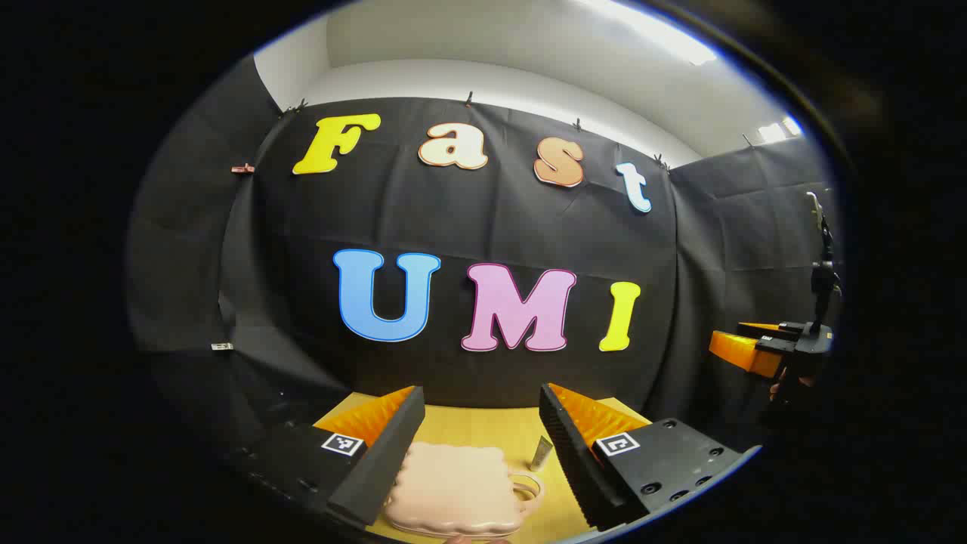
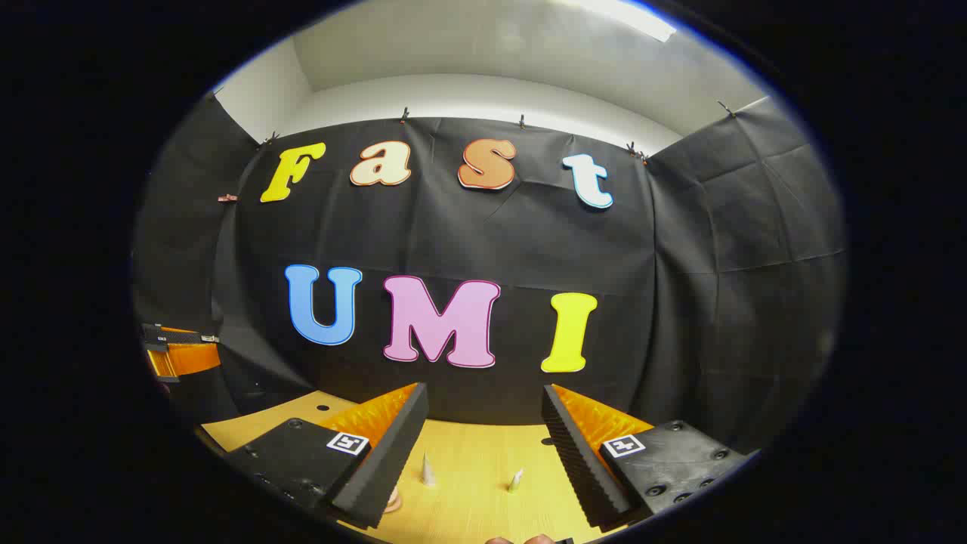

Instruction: First open the suitcase, pack the skin care products into it, and then close the suitcase.

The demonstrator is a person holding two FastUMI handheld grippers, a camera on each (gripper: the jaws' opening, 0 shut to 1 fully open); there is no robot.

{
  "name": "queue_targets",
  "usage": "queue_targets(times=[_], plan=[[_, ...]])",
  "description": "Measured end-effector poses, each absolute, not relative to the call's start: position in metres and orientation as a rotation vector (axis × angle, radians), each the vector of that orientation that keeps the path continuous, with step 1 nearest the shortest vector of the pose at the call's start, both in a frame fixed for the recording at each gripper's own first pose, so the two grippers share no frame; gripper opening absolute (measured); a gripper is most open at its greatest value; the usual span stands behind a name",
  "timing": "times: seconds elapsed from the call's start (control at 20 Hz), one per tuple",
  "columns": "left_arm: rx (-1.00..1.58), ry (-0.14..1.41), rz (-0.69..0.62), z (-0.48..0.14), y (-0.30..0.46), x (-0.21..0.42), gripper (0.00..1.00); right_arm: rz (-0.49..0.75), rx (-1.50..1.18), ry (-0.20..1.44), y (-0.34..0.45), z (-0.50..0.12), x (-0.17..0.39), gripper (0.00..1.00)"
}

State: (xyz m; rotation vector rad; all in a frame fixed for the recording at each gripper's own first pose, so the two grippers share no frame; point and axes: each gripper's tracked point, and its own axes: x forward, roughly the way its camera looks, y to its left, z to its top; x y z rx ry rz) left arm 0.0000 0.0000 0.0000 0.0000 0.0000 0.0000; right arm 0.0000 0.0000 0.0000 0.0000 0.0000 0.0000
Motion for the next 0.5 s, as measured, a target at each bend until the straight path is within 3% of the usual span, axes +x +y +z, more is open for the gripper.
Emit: queue_targets(times=[0.5], plan=[[0.003, 0.022, -0.047, -0.008, -0.015, 0.02, 0.96, -0.02, -0.055, 0.007, -0.01, -0.003, 0.003, 0.96]])
